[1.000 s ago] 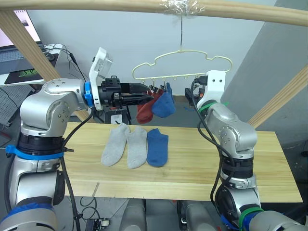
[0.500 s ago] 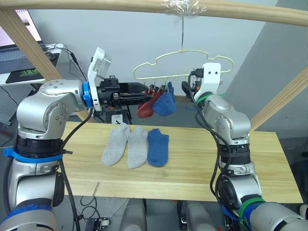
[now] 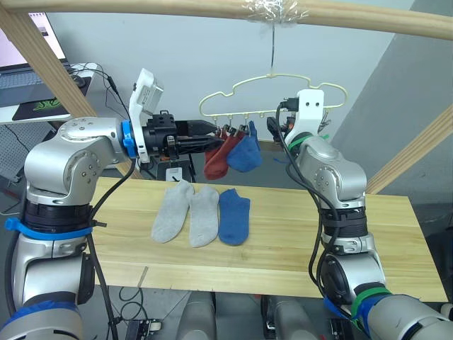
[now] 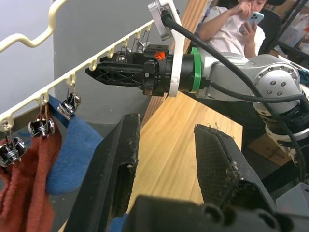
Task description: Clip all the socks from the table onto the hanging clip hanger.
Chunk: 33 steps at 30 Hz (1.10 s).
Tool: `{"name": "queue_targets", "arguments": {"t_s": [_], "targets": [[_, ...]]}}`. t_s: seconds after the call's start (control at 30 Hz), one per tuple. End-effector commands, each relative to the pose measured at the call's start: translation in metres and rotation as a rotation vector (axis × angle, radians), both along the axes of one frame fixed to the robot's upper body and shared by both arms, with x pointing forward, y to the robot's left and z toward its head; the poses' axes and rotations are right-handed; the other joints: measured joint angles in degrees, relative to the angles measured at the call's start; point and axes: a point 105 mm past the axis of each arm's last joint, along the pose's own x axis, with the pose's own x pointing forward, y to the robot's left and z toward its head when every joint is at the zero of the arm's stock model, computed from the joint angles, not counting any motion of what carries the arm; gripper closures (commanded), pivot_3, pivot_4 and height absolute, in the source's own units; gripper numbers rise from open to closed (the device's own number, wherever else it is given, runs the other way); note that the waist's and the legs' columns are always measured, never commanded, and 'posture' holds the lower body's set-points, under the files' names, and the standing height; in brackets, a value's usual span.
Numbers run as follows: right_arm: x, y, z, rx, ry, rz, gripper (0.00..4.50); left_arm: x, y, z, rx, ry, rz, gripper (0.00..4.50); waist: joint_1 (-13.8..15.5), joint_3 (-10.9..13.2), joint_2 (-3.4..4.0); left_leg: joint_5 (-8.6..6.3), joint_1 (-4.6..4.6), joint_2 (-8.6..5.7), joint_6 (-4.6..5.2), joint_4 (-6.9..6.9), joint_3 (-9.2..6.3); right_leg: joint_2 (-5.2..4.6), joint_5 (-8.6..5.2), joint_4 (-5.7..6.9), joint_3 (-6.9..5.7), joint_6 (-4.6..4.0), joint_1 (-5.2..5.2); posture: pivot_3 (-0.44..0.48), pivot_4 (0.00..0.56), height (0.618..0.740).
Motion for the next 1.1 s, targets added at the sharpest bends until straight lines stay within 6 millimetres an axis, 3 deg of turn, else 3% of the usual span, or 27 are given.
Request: {"name": "queue_targets", "arguments": {"t_s": [0.03,0.13,0.3,0.43,0.6,0.77,1.03,1.1], "targets": [[0.0,-0.004,0.021,0.01,-0.071,-0.016,1.55,-0.005,0.001,0.013,-0.003,-0.066,-0.001,2.46,0.0,0.0,0.0,0.0,0.0,0.0,0.0,0.0,0.0,0.0,0.0,0.0,0.0,0.0,0.0,0.196,0.167,0.74],[0.002,-0.006,0.02,0.001,-0.068,-0.03,1.94,-0.005,0.002,0.014,0.0,-0.068,0.004,2.46,0.0,0.0,0.0,0.0,0.0,0.0,0.0,0.0,0.0,0.0,0.0,0.0,0.0,0.0,0.0,0.201,0.167,0.74],[0.004,-0.01,0.02,-0.001,-0.067,-0.049,3.55,-0.005,0.003,0.013,0.002,-0.069,0.008,2.46,0.0,0.0,0.0,0.0,0.0,0.0,0.0,0.0,0.0,0.0,0.0,0.0,0.0,0.0,0.0,0.201,0.165,0.74],[0.005,-0.011,0.02,0.001,-0.068,-0.055,4.44,-0.004,0.002,0.013,0.002,-0.07,0.01,2.46,0.0,0.0,0.0,0.0,0.0,0.0,0.0,0.0,0.0,0.0,0.0,0.0,0.0,0.0,0.0,0.202,0.163,0.74],[0.005,-0.012,0.022,0.002,-0.072,-0.059,4.46,-0.004,-0.002,0.001,0.041,-0.049,0.026,2.46,0.0,0.0,0.0,0.0,0.0,0.0,0.0,0.0,0.0,0.0,0.0,0.01,0.0,0.0,0.0,0.198,0.163,0.74],[0.005,-0.011,0.023,0.003,-0.074,-0.052,4.46,-0.006,-0.008,-0.03,0.109,0.037,0.048,2.46,0.0,0.0,0.0,0.0,0.0,0.0,0.0,0.0,0.0,-0.01,0.0,0.0,0.0,0.0,0.0,0.196,0.163,0.74],[0.003,-0.007,0.027,0.003,-0.083,-0.035,4.46,0.015,-0.017,-0.11,0.165,0.06,0.23,0.12,0.1,0.0,0.04,0.0,0.0,0.0,0.0,0.01,0.02,-0.02,0.01,0.01,0.0,-0.01,0.0,0.189,0.166,0.74],[0.003,-0.007,0.028,0.004,-0.086,-0.032,4.46,0.018,-0.022,-0.133,0.193,0.078,0.243,0.05,0.1,0.0,0.04,0.0,0.01,-0.01,0.0,0.01,0.03,-0.02,0.02,0.01,0.02,-0.03,0.0,0.179,0.168,0.74]]}}
